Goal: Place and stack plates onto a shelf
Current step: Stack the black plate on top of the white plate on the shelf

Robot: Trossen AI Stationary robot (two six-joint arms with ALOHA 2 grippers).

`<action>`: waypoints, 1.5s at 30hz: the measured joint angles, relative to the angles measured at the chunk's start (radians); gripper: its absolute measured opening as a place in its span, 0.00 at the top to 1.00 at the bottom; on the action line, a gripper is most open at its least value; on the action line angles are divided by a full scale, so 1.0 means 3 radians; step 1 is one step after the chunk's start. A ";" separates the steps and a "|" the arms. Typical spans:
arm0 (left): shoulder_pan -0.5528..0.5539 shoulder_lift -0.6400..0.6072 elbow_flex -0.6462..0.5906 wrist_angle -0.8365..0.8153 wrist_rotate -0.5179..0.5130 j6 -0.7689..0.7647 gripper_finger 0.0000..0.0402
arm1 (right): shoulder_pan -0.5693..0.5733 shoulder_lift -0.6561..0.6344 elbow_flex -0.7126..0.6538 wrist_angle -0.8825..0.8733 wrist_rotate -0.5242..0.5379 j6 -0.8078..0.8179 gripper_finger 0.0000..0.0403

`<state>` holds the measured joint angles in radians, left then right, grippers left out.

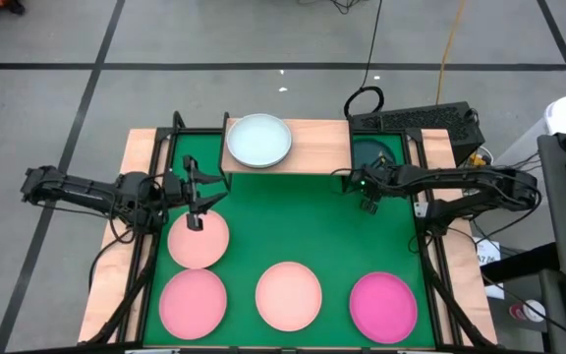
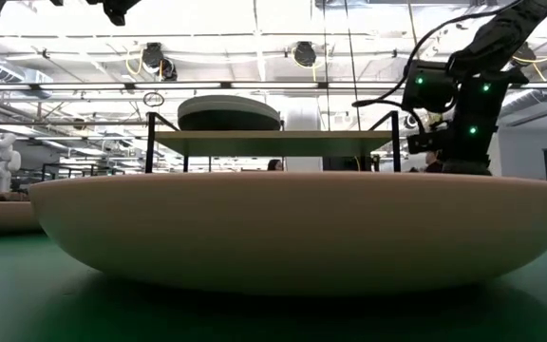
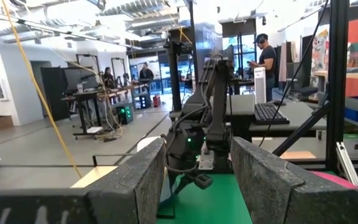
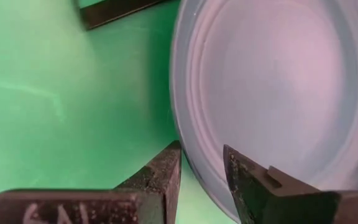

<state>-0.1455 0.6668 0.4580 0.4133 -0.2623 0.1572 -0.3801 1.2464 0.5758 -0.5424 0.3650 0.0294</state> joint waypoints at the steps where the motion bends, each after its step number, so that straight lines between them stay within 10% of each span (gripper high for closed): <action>1: 0.0000 0.0019 0.0000 0.0006 0.0000 -0.0002 0.52 | -0.0001 0.0031 0.0000 0.0030 0.0013 0.0001 0.74; 18: 0.0000 0.0090 0.0000 0.0026 -0.0001 0.0007 0.52 | 0.0009 -0.0007 0.0000 -0.0001 -0.0040 0.0170 0.99; 33: 0.0000 0.0090 0.0000 0.0027 -0.0001 0.0006 0.52 | 0.0011 -0.1606 0.0000 -0.0073 -0.0002 0.0901 1.00; 38: 0.0000 0.0090 0.0000 0.0029 -0.0002 0.0003 0.52 | 0.0009 -0.1956 0.0000 0.0492 0.0239 0.0797 1.00; 45: 0.0000 0.0090 0.0000 0.0105 -0.0006 0.0060 0.52 | 0.0031 -0.1719 0.0202 0.1704 -0.0351 0.0335 1.00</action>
<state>-0.1455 0.6937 0.4580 0.4449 -0.2642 0.1752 -0.3709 0.7308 0.6365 -0.0312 0.2598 0.1299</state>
